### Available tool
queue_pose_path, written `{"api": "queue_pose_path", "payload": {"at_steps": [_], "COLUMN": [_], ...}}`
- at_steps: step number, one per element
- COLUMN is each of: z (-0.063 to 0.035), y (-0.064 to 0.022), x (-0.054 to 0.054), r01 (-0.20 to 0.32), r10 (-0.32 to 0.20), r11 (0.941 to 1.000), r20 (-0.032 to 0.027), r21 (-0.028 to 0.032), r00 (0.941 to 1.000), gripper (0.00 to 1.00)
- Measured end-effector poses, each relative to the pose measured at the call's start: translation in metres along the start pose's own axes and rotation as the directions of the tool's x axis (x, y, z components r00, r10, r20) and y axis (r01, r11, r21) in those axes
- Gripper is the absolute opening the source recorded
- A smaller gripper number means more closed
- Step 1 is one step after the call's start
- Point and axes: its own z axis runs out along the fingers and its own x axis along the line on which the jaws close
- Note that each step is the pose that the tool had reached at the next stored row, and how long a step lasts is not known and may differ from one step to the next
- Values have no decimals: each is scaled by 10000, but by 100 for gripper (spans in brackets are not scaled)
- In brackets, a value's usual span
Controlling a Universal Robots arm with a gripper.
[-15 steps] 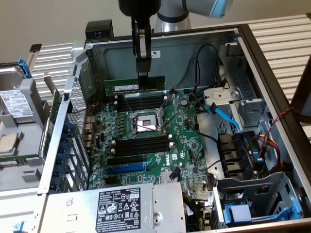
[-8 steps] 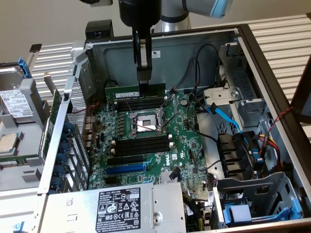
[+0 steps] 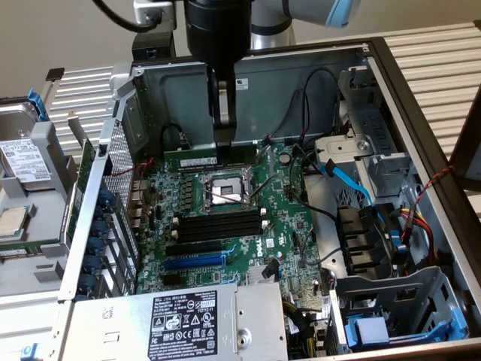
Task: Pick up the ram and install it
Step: 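Insert the ram into the slot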
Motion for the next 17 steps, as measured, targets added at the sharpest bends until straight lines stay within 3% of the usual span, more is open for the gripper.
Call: {"api": "queue_pose_path", "payload": {"at_steps": [17], "z": [309], "y": [-17], "x": [81], "r01": [-4], "r10": [4], "r11": [10000], "r20": [0], "r21": [0], "r00": [10000], "gripper": [13]}}
